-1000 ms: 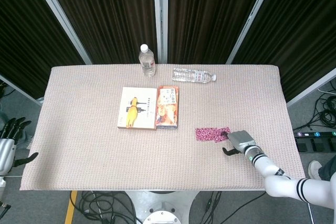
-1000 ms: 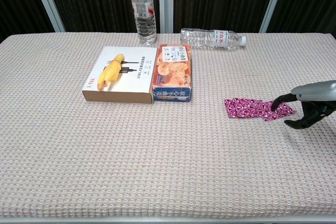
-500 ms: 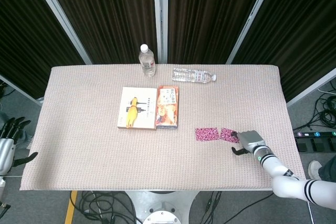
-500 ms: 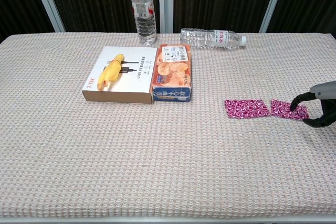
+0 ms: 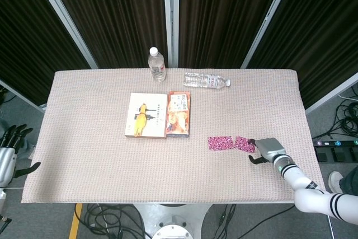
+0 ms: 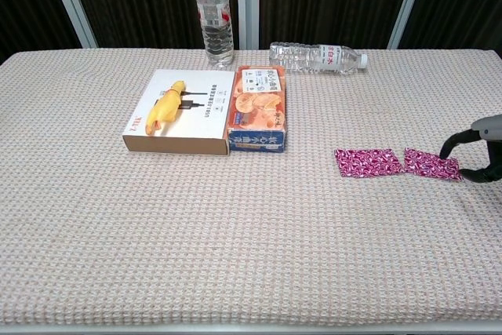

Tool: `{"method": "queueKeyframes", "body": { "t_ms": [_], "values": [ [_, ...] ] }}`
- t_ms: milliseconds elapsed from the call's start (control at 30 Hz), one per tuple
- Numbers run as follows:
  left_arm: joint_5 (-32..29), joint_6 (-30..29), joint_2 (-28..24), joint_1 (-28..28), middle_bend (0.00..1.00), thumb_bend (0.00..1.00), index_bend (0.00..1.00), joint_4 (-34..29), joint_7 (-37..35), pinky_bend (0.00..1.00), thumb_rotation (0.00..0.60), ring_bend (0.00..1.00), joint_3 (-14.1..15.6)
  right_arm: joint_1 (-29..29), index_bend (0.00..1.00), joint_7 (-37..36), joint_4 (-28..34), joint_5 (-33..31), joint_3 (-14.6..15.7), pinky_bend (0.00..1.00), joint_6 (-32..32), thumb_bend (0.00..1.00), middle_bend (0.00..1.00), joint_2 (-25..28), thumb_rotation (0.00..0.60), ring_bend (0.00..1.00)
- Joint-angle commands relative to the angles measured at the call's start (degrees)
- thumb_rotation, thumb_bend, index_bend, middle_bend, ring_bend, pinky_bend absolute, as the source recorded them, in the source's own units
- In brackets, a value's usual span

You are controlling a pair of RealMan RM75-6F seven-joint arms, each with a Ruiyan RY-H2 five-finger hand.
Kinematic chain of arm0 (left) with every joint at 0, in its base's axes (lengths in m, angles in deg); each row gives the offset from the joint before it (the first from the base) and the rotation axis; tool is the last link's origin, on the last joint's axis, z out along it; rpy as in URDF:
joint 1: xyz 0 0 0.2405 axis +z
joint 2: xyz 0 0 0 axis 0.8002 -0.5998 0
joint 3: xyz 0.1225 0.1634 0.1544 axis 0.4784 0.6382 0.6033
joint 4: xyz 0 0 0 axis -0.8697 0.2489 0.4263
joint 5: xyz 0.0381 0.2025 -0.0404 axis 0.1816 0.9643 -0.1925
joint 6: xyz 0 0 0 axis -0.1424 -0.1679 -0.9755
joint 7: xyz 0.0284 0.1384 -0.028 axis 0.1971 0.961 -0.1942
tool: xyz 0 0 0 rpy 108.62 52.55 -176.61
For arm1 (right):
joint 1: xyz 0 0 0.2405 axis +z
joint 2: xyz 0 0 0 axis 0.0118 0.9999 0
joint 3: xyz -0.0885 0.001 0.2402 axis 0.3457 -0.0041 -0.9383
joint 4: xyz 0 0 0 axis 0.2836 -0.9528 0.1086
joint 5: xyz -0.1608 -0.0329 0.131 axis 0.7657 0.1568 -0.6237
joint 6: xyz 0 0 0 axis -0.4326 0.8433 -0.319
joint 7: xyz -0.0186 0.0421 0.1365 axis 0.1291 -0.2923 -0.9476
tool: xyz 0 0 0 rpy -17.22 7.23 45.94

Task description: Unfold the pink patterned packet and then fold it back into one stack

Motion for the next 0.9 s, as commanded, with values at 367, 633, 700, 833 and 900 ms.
{"method": "queueKeyframes", "body": {
  "t_ms": [367,633,700,833,900],
  "values": [
    [-0.18,-0.26,-0.03,0.43,0.22,0.0,0.21,0.62,-0.89,0.27,0.6,0.09,0.08,3.06,0.17,3.42,4.02,-1.1,-2.4,1.0,0.75,0.41,1.0,-1.8,0.27,1.0],
    [-0.22,0.0,-0.01,0.26,0.22,0.0,0.21,1.08,-1.42,0.27,0.6,0.09,-0.05,5.61,0.18,6.03,2.69,-4.59,-1.71,1.0,0.08,0.41,1.0,-5.36,0.276,1.0],
    [-0.18,-0.05,-0.01,0.31,0.22,0.0,0.21,1.19,-1.64,0.27,0.6,0.09,-0.03,6.07,0.18,6.59,2.74,-5.35,-1.49,1.0,0.46,0.41,1.0,-5.69,0.275,1.0],
    [-0.12,-0.1,0.05,0.38,0.22,0.0,0.21,1.42,-1.95,0.27,0.6,0.09,0.03,6.92,0.18,7.25,2.34,-6.9,-1.13,1.0,0.48,0.41,1.0,-6.38,0.272,1.0],
    [-0.11,-0.11,0.07,0.41,0.22,0.0,0.21,1.55,-2.04,0.27,0.6,0.09,0.05,7.42,0.18,7.53,1.74,-7.75,-0.92,1.0,0.2,0.41,1.0,-6.93,0.276,1.0]
  ]
}}
